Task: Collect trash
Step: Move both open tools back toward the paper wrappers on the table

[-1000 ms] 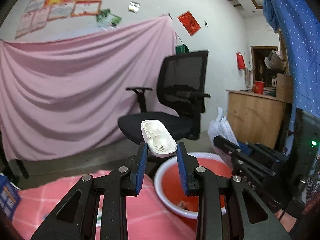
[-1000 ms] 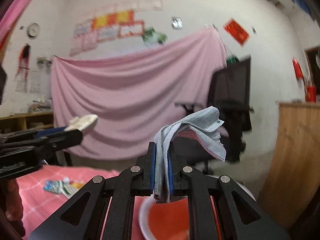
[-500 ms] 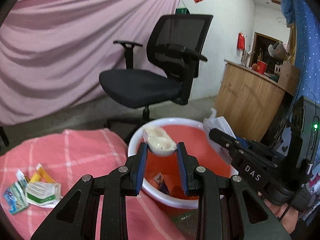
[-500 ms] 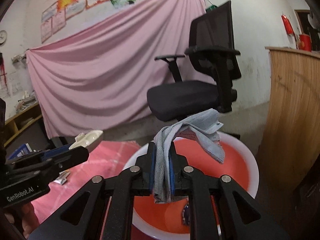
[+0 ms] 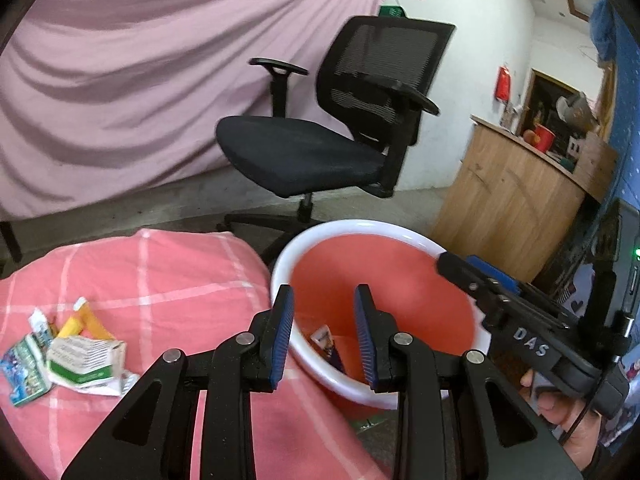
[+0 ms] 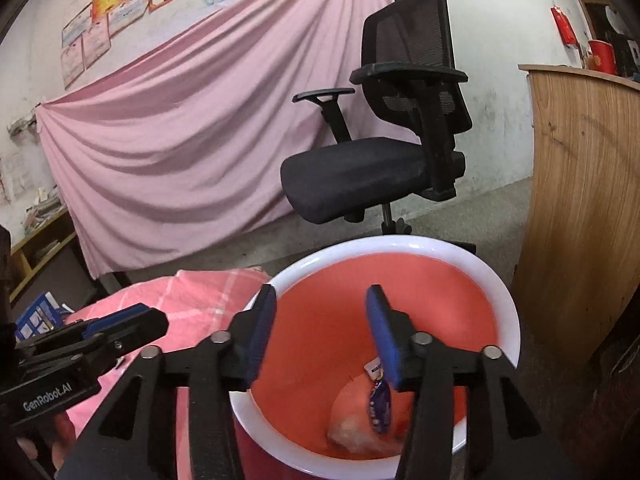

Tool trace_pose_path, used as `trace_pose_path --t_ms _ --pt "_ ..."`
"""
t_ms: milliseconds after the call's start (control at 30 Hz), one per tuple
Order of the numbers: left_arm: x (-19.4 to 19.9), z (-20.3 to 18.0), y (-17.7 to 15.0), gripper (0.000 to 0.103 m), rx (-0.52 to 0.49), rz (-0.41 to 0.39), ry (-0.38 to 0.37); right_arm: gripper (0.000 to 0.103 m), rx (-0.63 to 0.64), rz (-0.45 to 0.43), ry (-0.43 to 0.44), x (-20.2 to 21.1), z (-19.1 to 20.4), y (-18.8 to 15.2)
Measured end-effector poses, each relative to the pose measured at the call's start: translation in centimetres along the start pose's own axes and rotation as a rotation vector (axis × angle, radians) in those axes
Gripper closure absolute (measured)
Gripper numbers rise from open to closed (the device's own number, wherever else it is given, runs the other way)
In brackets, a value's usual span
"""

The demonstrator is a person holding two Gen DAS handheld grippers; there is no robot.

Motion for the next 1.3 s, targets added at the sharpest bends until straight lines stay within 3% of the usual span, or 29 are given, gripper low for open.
trace_pose_path --t_ms 133,200,300,400,467,567,967,1133,1300 --pt "1.8 2.0 0.5 0.067 0.037 -0.045 0.047 0.047 0.014 -0.051 0.013 0.7 1.1 0.9" --pt "3.1 3.1 0.9 0.065 0.044 -0.078 0.076 0.031 0.023 -0.095 0.029 1.3 2.0 1.6" --pt "5.2 4.7 1.4 0.053 0.049 -0.125 0.126 0.022 0.041 -0.159 0.061 2.3 3.7 2.7" --pt "7.4 6.5 1.8 0.027 0.057 -0.187 0.183 0.003 0.062 -0.225 0.076 3.1 5.6 3.5" --pt "9.2 8.0 2.0 0.002 0.069 -0.240 0.245 0.000 0.074 -0.265 0.094 3.6 6.9 4.0" --pt "11.6 10.2 1.9 0.002 0.092 -0.321 0.316 0.000 0.102 -0.300 0.125 3.9 9.0 4.4" --pt "18.6 17.1 -1.4 0.002 0.107 -0.425 0.508 0.000 0.217 -0.443 0.259 5.6 17.7 4.5" --pt "19.7 19.4 -2.8 0.002 0.106 -0.402 0.548 0.000 0.271 -0.416 0.277 4.6 20.2 3.6" --pt "19.5 21.4 -5.1 0.002 0.117 -0.322 0.558 0.000 0.320 -0.352 0.272 3.0 21.9 2.2"
Point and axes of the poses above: each gripper's, at about its wrist camera, not at the fingertips, and x roughly against the way its jaws point, z to its left, y to its top, the point moved 9 cm from there along -x, roughly the way its jaws point, and after that the axes turned 2 degrees about -z, right-handed, at the moved point
